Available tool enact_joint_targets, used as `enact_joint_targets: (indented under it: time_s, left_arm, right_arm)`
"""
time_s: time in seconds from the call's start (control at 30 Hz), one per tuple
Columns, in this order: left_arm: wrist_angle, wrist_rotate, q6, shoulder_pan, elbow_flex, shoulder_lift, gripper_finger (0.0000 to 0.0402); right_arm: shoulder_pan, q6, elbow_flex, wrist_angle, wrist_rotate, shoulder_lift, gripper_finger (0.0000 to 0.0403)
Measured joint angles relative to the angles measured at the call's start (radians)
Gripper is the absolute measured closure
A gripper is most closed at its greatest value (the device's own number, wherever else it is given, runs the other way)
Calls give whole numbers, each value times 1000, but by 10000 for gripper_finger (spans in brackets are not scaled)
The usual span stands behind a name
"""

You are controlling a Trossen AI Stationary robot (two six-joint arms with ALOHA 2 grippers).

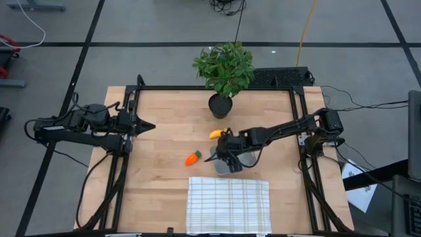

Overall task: Pick and placing Produce into tupperware
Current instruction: Put the yellow lemon into the gray bin

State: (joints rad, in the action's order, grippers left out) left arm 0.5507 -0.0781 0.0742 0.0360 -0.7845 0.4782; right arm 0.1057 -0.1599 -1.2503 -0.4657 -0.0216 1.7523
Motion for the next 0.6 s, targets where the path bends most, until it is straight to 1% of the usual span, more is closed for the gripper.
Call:
enact_joint_targets:
  time_s: [0.6]
  left_arm:
    - [5, -1, 6, 0, 0, 0, 378]
  right_arm:
    - [-35, -15, -2, 50, 0, 43, 202]
